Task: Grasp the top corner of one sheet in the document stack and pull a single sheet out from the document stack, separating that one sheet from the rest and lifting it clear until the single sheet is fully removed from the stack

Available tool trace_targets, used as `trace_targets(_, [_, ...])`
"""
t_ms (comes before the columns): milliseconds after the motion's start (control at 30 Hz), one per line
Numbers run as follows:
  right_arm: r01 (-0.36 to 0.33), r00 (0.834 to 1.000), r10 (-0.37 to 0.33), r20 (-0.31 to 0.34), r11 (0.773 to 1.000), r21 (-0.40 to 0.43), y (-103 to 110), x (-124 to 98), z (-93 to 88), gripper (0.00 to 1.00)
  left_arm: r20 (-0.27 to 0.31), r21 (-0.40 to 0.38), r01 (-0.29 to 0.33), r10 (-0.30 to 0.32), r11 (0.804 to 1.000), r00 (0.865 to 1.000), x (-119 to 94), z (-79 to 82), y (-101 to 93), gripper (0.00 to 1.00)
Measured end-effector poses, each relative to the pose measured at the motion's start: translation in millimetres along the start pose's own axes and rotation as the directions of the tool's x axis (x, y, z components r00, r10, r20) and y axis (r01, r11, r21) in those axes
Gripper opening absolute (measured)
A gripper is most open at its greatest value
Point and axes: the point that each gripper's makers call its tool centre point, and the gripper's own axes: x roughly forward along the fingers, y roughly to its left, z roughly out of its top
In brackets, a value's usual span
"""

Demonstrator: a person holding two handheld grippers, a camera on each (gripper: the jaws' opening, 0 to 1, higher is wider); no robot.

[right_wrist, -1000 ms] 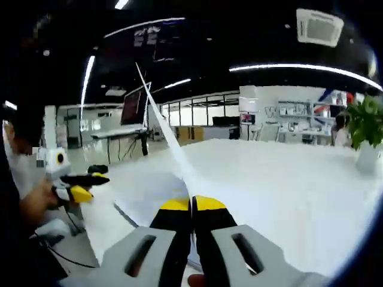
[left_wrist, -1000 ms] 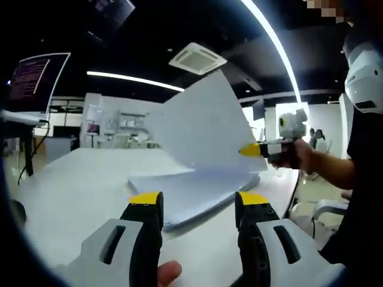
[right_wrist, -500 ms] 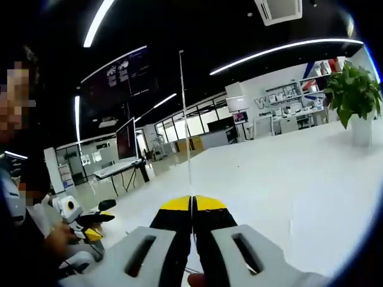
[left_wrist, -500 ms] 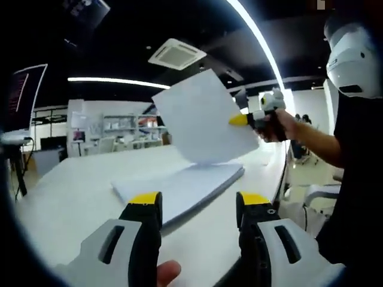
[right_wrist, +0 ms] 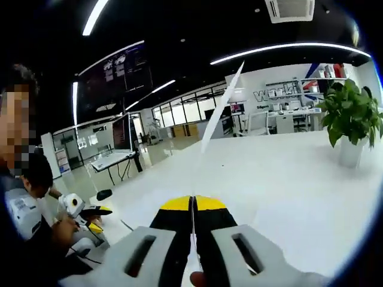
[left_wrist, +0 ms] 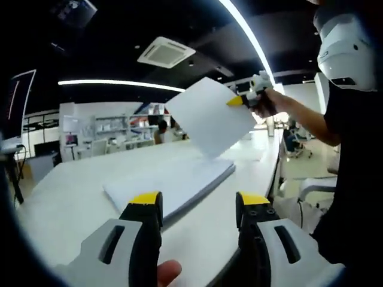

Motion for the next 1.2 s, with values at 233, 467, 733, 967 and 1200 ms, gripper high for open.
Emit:
trace_targets(233, [-0.075,0.989,0.083,-0.122,0.995,0.067,-10.5,-18.4,-5.6,0.02,0.023,0.008,-0.044,0.044,0.999,0.999,-1.2,6.1,10.1,0.48])
trace_targets(467, [-0.052,0.945,0.12,-0.304,0.973,0.223,-49.8,-29.2,-38.6,0.02,0.032,0.013,-0.038,0.037,0.999,0.999,-2.5,9.6,10.2,0.49])
trace_targets(733, [0.015,0.871,0.12,-0.477,0.963,0.269,-93.8,-46.6,-86.1,0.02,0.054,0.032,-0.038,0.036,0.999,0.998,-1.9,14.4,7.9,0.48])
trace_targets(967, [0.094,0.86,0.097,-0.501,0.935,0.343,-124.0,-55.0,-113.4,0.02,0.066,0.043,-0.028,0.025,0.999,0.998,-4.7,19.7,5.7,0.48])
trace_targets(1200, [0.188,0.821,0.03,-0.57,0.929,0.319,-143.3,-55.8,-144.9,0.02,0.059,0.036,-0.039,0.037,0.999,0.998,-4.5,17.4,8.0,0.48])
